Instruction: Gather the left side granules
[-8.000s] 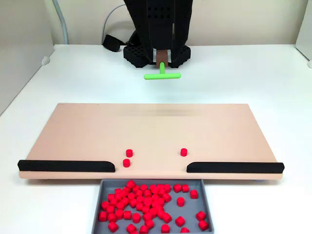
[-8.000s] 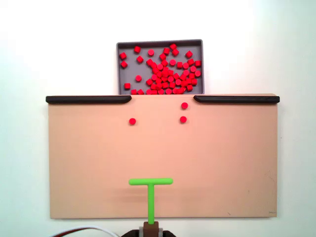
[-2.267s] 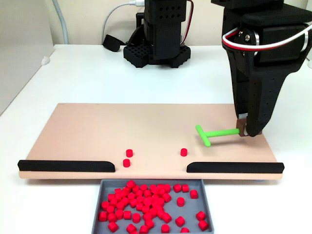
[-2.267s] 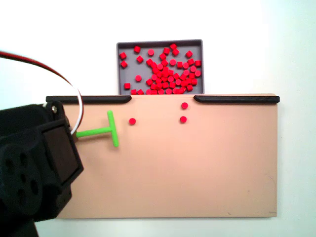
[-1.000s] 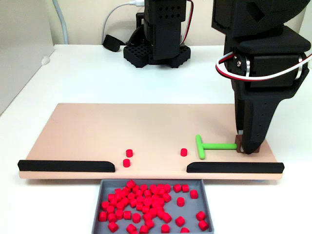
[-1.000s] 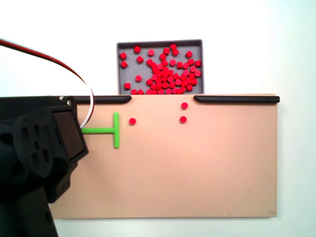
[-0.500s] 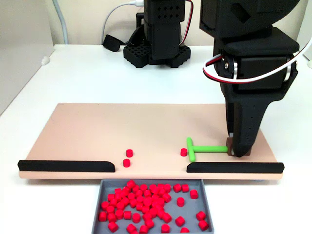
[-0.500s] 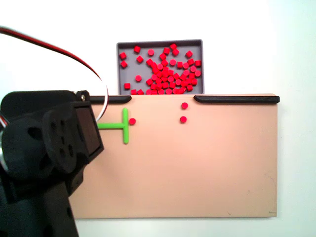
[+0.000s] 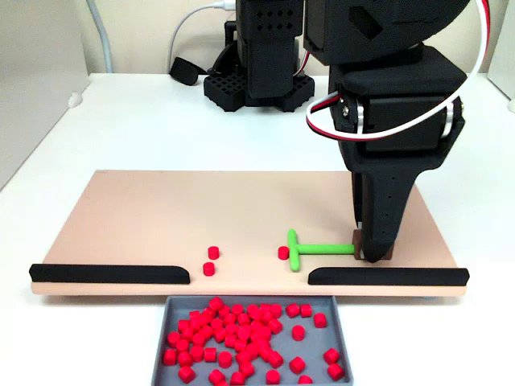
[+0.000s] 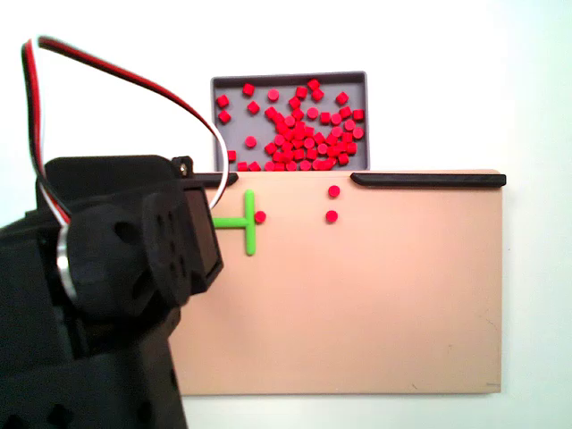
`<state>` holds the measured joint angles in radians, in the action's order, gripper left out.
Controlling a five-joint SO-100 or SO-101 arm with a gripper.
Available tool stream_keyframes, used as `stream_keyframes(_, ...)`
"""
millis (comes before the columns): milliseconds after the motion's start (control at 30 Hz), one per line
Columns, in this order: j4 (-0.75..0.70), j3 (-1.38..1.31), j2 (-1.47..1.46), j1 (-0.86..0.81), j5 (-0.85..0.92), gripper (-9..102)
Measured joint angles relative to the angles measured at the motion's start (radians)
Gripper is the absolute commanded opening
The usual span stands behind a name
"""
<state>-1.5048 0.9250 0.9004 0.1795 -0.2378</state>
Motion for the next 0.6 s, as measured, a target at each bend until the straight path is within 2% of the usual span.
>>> stream_keyframes(600,-0.003,-0.003,-0.003,-0.051,0.061,0)
